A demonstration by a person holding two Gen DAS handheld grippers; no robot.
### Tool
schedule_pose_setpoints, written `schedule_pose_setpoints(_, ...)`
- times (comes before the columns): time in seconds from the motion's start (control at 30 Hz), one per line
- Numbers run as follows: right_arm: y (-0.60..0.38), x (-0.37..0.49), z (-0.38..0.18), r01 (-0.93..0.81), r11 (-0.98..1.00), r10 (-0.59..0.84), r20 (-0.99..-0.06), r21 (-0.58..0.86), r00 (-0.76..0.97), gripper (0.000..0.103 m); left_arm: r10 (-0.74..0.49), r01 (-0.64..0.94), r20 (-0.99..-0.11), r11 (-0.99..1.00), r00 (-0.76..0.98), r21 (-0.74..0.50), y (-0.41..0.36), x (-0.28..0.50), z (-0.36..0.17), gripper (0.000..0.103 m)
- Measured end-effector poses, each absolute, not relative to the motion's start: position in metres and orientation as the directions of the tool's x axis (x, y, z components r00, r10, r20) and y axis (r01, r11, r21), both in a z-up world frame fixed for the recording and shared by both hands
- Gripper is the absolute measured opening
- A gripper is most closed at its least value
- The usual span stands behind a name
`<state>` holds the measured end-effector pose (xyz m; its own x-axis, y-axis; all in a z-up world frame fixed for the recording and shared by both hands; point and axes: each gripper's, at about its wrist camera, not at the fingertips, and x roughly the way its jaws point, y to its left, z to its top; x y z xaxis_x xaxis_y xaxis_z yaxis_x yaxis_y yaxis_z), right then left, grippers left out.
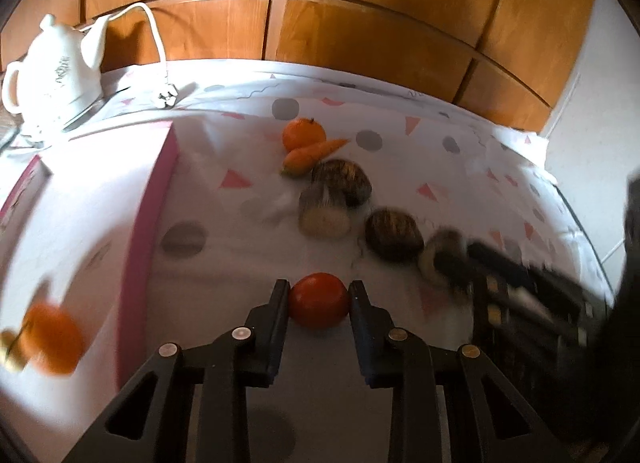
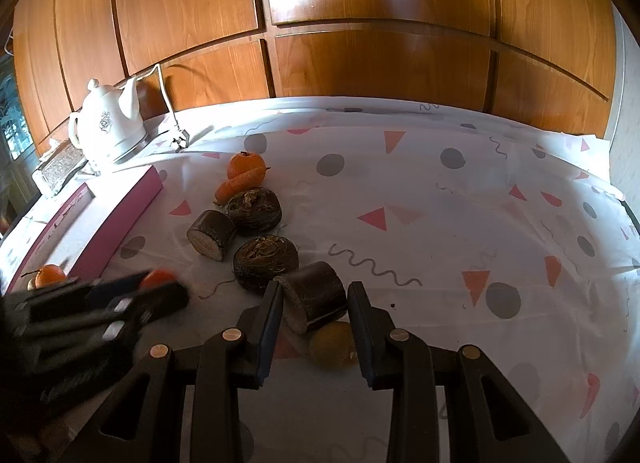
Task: Organize fruits
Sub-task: 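Grasp the red tomato with the left tool while the right tool holds the slice, then carry tomato and dark slice into the tray and open both tools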
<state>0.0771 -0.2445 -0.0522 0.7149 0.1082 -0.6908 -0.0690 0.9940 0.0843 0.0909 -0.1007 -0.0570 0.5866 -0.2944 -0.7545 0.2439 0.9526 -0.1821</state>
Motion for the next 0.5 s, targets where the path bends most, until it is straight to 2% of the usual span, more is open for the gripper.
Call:
schedule_pose_setpoints(0.2, -0.244, 0.079, -0.053, -0.078, 0.993, 0.116, -0.697, 0.085, 0.708, 0.033, -0.241, 0.264, -0.738, 0.960, 0.630, -0.089, -0.109, 0.079, -0.067, 0.030)
schedule_pose_setpoints(0.5, -0.232, 0.078, -0.052, -0.076, 0.997, 0.057, -0.703, 0.004, 0.709, 0.033, -0.247, 0.259, -0.738, 0.960, 0.628, -0.102, -0.102, 0.072, -0.063, 0.028)
